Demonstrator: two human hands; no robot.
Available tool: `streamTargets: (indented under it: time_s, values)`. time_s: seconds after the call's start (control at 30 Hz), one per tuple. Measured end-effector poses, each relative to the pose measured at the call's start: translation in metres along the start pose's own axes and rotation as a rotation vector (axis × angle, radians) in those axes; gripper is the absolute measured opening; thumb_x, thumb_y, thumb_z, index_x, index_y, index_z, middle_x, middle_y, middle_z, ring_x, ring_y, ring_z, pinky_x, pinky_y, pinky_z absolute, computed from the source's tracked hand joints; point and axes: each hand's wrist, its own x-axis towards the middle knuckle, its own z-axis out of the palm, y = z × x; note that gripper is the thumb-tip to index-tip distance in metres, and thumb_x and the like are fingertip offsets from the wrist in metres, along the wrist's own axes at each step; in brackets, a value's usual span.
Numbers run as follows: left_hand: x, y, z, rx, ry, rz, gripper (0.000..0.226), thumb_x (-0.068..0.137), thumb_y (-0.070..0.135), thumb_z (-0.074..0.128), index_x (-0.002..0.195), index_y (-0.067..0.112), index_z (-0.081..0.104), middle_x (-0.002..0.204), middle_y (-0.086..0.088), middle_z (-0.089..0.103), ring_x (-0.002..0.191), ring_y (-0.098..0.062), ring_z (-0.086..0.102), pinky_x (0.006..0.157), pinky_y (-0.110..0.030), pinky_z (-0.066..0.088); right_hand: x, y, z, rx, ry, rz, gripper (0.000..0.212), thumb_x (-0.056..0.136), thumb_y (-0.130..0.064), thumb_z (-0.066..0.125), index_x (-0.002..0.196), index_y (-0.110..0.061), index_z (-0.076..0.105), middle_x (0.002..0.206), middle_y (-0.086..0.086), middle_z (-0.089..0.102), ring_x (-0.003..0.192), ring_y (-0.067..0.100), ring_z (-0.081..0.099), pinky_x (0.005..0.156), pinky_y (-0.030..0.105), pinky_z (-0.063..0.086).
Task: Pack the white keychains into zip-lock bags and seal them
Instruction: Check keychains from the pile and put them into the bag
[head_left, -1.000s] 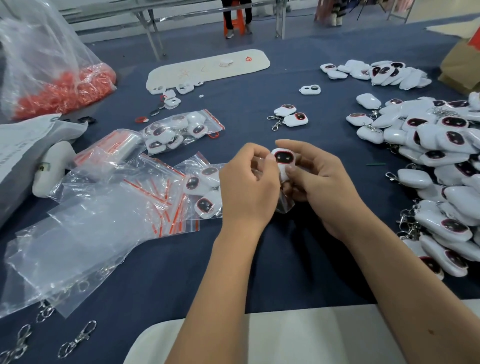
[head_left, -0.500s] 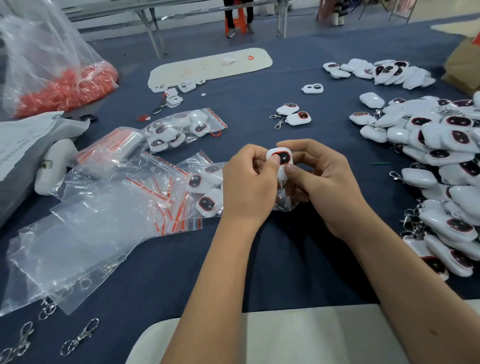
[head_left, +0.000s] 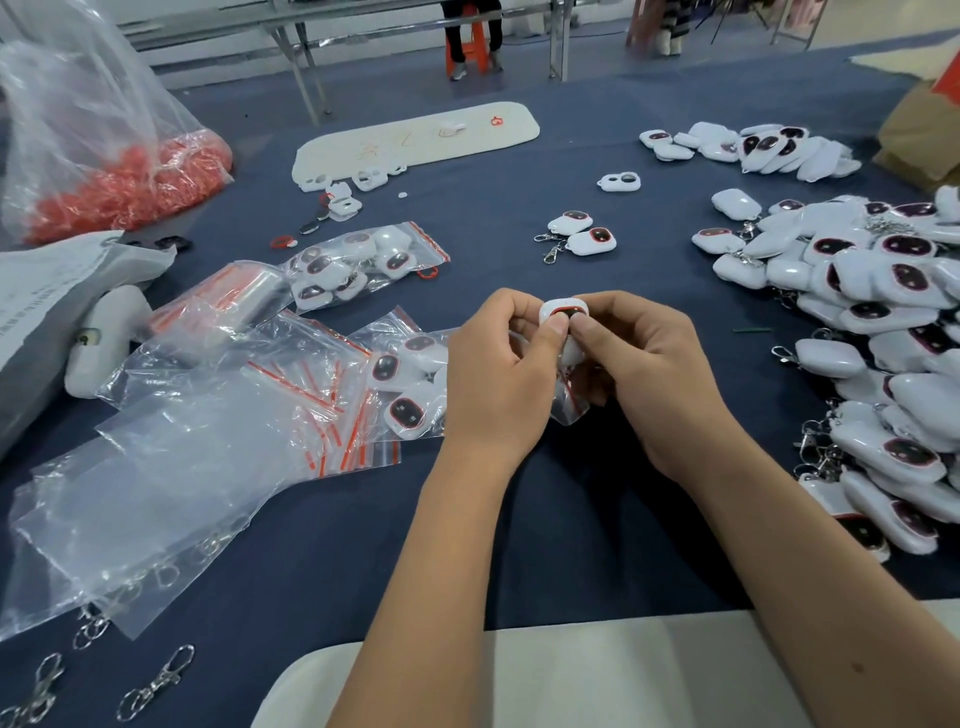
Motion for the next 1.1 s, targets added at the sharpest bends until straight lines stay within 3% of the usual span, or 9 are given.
streamTargets:
  time_s: [0.1, 0.17, 0.57, 0.77, 1.1]
  values:
    - [0.0004, -0.0009, -0.0002, 0.001, -0.022, 0.015, 0.009, 0.096, 0.016, 0.069, 0.087, 0.016, 0.066, 0.079, 0.007, 0.067, 0.077, -0.022, 0.065, 0.071, -0.042, 0.056, 0.0007, -0.0013, -0.0024, -0.007, 0.014, 0.006, 0.012, 0.102, -0.011, 0.065, 0.103, -0.013, 0.076, 0.085, 0.018, 0.072, 0.064, 0.019, 0.063, 0.052, 0.026, 0.050]
    - [0.0002, -0.0005, -0.0007, 0.001, -0.019, 0.032, 0.008, 0.095, 0.017, 0.068, 0.087, 0.015, 0.065, 0.079, 0.007, 0.066, 0.077, -0.023, 0.065, 0.073, -0.048, 0.056, 0.0002, -0.0024, -0.0026, -0.024, 0.011, -0.008, 0.011, 0.102, -0.010, 0.065, 0.103, -0.014, 0.076, 0.088, 0.017, 0.073, 0.065, 0.018, 0.064, 0.054, 0.027, 0.052]
    - [-0.0013, 0.0025, -0.0019, -0.004, -0.012, 0.055, 0.011, 0.090, 0.024, 0.063, 0.086, 0.014, 0.064, 0.078, 0.006, 0.065, 0.077, -0.027, 0.064, 0.073, -0.050, 0.055, -0.0018, -0.0030, -0.0012, -0.053, 0.008, -0.064, 0.013, 0.102, -0.011, 0.065, 0.101, -0.018, 0.076, 0.088, 0.004, 0.074, 0.068, 0.011, 0.068, 0.063, 0.026, 0.056]
    - [-0.0007, 0.0018, -0.0007, -0.033, 0.059, 0.017, 0.009, 0.092, 0.022, 0.064, 0.084, 0.017, 0.062, 0.078, 0.008, 0.065, 0.078, -0.027, 0.067, 0.076, -0.053, 0.056, -0.0001, -0.0005, 0.0014, -0.095, -0.034, -0.043, 0.016, 0.099, -0.009, 0.070, 0.111, -0.019, 0.075, 0.095, -0.002, 0.080, 0.082, 0.011, 0.076, 0.071, 0.023, 0.058]
    - [-0.0005, 0.0019, 0.0009, -0.043, 0.055, -0.005, 0.010, 0.087, 0.032, 0.063, 0.082, 0.023, 0.062, 0.078, 0.009, 0.067, 0.079, -0.028, 0.069, 0.076, -0.054, 0.057, 0.0011, 0.0027, 0.0014, -0.079, -0.036, -0.027, 0.016, 0.098, -0.005, 0.071, 0.108, -0.017, 0.075, 0.094, -0.002, 0.081, 0.085, 0.010, 0.077, 0.072, 0.020, 0.057]
